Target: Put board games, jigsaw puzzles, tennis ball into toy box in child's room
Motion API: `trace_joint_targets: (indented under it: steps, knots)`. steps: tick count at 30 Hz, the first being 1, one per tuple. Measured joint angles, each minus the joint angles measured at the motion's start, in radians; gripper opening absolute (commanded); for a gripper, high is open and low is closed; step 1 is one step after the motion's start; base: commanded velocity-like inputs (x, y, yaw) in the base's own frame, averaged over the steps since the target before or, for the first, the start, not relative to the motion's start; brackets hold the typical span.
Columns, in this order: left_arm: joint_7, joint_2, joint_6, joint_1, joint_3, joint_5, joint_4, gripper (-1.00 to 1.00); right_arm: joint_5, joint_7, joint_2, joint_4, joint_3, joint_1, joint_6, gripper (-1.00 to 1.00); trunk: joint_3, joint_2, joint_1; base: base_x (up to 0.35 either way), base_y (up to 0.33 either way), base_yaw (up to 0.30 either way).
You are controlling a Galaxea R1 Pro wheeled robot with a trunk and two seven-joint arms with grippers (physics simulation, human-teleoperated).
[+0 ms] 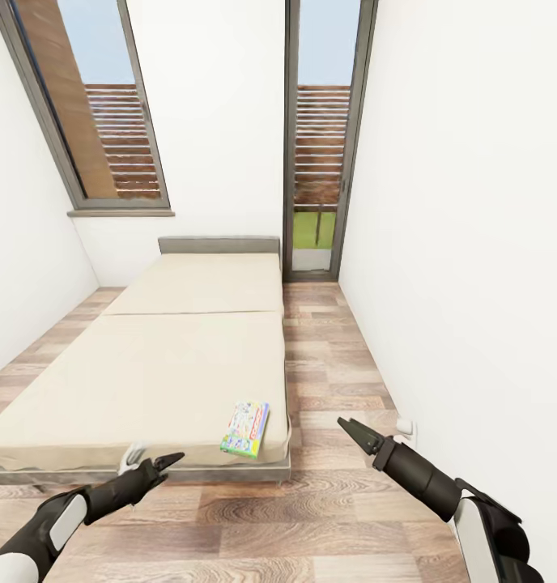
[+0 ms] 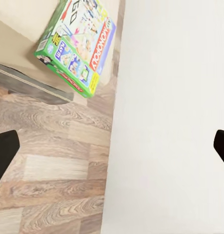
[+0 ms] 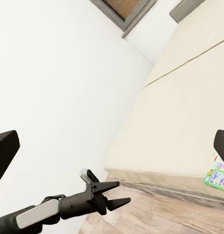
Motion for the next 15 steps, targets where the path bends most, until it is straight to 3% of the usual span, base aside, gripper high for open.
trace_joint_targets:
  steps: [6, 15]
  knots:
    - [-0.128, 0.009, 0.003, -0.014, 0.001, -0.003, -0.007, 1.00, 0.000, 0.019, 0.000, 0.000, 0.027, 0.000, -0.005, 1.00, -0.019, -0.042, 0.023, 0.000, 0.000, 0.000]
    - [-0.174, 0.026, 0.001, -0.022, 0.002, -0.004, -0.006, 1.00, 0.001, 0.022, 0.002, 0.000, 0.041, 0.000, -0.008, 1.00, -0.047, -0.105, 0.058, 0.000, 0.000, 0.000]
